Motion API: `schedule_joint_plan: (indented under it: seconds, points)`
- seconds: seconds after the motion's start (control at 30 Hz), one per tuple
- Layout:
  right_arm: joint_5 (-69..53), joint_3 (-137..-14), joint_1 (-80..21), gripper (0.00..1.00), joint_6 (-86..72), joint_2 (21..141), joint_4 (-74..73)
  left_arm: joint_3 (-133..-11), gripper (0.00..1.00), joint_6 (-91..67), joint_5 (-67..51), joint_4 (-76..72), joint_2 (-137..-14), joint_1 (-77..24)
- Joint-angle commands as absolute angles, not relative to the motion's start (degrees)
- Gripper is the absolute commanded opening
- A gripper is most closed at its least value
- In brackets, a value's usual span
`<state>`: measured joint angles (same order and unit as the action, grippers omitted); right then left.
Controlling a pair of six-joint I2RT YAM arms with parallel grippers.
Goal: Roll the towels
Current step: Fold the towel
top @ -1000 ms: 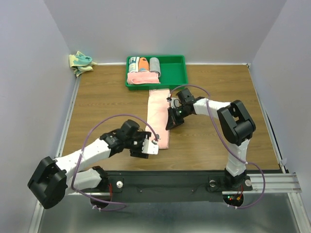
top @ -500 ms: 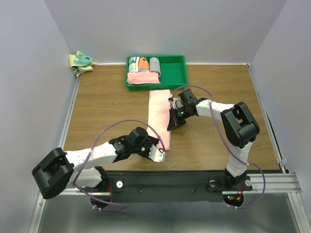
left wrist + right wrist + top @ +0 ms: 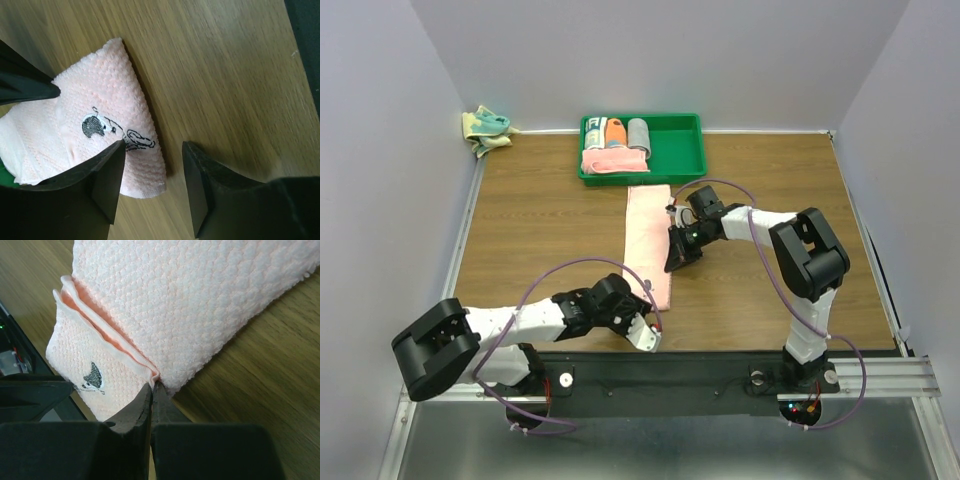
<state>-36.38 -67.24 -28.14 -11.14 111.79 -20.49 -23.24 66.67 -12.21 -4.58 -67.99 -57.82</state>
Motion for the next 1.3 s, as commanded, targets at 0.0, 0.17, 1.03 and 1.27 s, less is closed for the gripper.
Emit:
schedule_joint_plan:
  seconds: [0.0,0.17,1.03,1.27]
  points:
    - [-32.43,-66.01,-27.95,0.01,-7.56,113.2,-19.69,-23.64,0.55,64.35,-12.04,-5.45,-71.96,-58.45]
    - [-33.05,-65.39,-27.95,0.01,-4.66,111.98,-20.3,-30.22,0.29,61.53,-11.42,-0.8,-77.51,-58.36]
    - [-30.93,-64.69,-18.37,1.0,16.79,68.3,-32.33,-67.5,0.0,57.21,-50.36,42.62,-101.69,-41.84]
    - [-33.9,-63.98,-18.19,0.74,5.91,78.71,-32.52,-64.7,0.0,57.66,-46.95,40.35,-97.39,-42.1]
